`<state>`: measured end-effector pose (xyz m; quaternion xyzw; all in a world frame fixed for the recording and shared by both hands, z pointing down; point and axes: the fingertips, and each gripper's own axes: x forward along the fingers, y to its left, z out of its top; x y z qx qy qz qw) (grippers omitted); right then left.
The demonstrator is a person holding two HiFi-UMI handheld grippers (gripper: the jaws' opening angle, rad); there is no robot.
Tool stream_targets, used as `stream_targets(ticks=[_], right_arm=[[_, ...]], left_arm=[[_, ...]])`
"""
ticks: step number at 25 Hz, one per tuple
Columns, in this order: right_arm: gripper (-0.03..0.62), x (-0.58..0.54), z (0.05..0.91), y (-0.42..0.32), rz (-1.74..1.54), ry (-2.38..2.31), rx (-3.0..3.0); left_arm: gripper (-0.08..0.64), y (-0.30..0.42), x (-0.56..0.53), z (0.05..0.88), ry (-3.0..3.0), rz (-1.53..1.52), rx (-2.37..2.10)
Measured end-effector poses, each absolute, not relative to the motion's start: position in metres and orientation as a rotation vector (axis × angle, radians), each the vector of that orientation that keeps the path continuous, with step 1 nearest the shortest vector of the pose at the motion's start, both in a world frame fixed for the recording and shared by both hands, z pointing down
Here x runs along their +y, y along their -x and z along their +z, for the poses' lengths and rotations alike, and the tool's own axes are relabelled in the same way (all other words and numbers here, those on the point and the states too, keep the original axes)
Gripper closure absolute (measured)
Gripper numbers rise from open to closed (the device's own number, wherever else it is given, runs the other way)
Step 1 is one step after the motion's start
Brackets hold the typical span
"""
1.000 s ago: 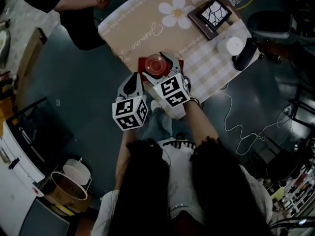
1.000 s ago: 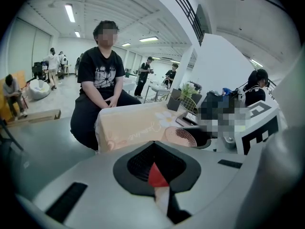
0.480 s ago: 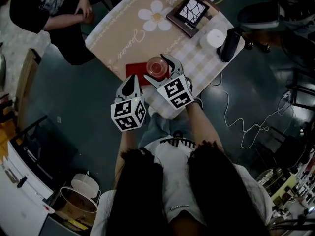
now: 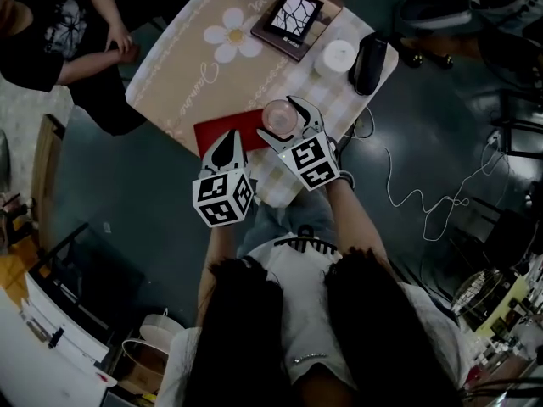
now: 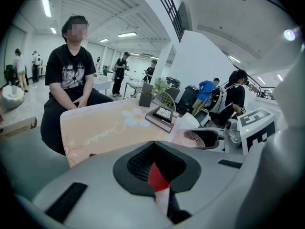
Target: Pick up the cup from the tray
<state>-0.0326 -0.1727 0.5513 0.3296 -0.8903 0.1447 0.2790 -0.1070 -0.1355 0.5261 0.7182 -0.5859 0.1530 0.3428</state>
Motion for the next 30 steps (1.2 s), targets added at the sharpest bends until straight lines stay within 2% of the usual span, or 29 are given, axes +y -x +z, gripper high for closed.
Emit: stream_targets(ticks=[10,30], right_arm=[[0.195,-0.181,0.57,0.002,0.443,-0.922,-2.373],[0.195,-0.179,0.588,-0.01,0.408,-0.921,-2.361]], left_arm=[[0.554,0.076,-0.146,0.536,-1.901,0.49,-1.49],[0.554,0.063,-0.153,0.548,-1.886,0.508,-1.441]])
